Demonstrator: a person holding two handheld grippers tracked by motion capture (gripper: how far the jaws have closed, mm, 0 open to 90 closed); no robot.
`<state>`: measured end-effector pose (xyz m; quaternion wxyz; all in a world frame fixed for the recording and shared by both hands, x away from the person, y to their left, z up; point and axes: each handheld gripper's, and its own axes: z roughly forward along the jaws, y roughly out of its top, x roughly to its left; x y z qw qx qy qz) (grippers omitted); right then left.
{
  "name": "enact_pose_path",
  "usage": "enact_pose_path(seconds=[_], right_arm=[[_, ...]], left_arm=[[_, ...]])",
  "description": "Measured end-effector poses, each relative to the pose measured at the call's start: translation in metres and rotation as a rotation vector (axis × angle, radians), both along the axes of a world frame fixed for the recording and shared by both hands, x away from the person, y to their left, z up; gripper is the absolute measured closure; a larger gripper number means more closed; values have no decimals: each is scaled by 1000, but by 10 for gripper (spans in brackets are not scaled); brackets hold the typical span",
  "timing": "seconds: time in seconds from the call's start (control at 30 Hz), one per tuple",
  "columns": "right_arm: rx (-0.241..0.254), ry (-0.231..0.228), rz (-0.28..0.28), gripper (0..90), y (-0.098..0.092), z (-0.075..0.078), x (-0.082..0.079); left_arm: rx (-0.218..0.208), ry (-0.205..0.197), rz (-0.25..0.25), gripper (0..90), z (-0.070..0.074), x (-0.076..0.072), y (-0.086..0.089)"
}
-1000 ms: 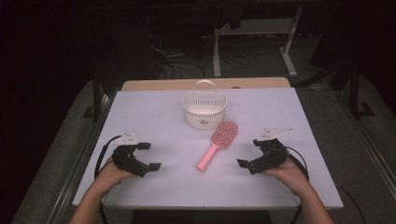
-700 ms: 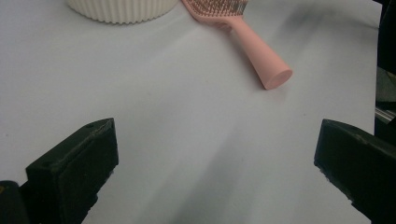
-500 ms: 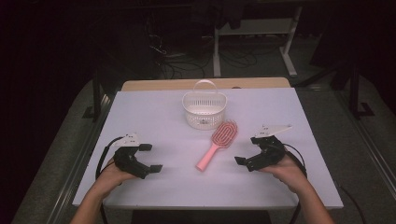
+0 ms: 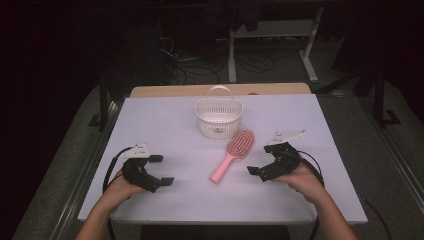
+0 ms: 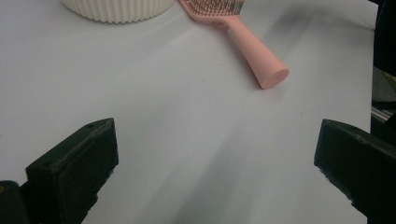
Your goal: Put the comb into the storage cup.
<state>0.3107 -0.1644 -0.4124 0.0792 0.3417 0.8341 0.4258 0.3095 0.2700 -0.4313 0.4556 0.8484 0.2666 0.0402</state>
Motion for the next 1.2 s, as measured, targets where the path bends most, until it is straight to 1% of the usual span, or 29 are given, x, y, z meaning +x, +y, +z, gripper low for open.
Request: enact_pose_path(seconds=[0.17, 0.3, 0.4, 0.7, 1.0, 1.2], right_arm=[[-3, -3, 15, 0, 6, 2, 3], [-3, 4, 25, 0, 10, 2, 6], [-1, 13, 28, 0, 12, 3, 8], [-5, 13, 36, 0, 21, 5, 14], [-14, 17, 53, 0, 30, 7, 19], [-11, 22, 66, 0, 36, 8, 22]], left_arm=[[-3, -1, -1, 0, 0, -1, 0], [-4, -1, -4, 0, 0, -1, 0], [-4, -1, -6, 0, 0, -1, 0], [-3, 7, -16, 2, -1, -1, -2], [-6, -2, -15, 2, -1, -2, -1], [-7, -3, -15, 2, -1, -2, -1]])
